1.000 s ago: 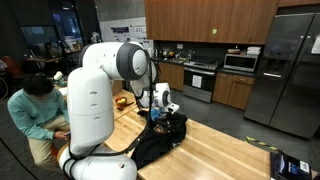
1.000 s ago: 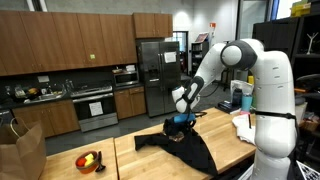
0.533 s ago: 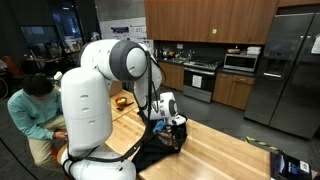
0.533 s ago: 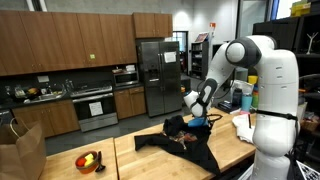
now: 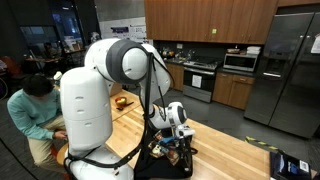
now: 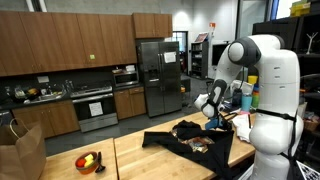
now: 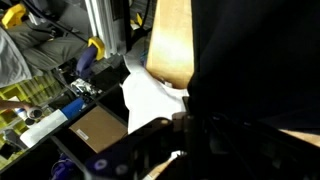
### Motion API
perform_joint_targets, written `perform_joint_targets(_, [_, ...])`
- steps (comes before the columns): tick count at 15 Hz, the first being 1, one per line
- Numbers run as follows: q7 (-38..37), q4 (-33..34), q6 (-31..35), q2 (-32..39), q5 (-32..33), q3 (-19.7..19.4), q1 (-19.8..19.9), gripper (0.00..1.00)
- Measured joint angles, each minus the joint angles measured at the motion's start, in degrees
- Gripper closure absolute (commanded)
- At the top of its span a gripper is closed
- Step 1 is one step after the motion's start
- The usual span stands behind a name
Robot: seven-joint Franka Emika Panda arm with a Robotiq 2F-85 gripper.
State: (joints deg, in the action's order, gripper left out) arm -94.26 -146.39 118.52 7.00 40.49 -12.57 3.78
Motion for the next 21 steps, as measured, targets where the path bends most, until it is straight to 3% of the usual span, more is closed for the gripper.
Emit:
perform_joint_targets(4, [0.03, 2.21, -2.09, 0.96, 0.70, 4.17, -1.56, 0.36])
perform_joint_targets(9, [0.38, 8.32, -1.52, 1.15, 0.57, 13.09, -8.65, 0.02])
perform_joint_targets(12, [0.53, 12.24, 0.10, 1.96, 1.02, 16.09, -11.45, 0.00])
perform_joint_targets(16, [-5.12, 15.78, -0.26, 3.61, 5.23, 16.29, -12.68, 0.00])
perform_joint_targets(21, [-5.74, 16.36, -0.26, 3.94, 5.54, 16.27, -12.76, 0.00])
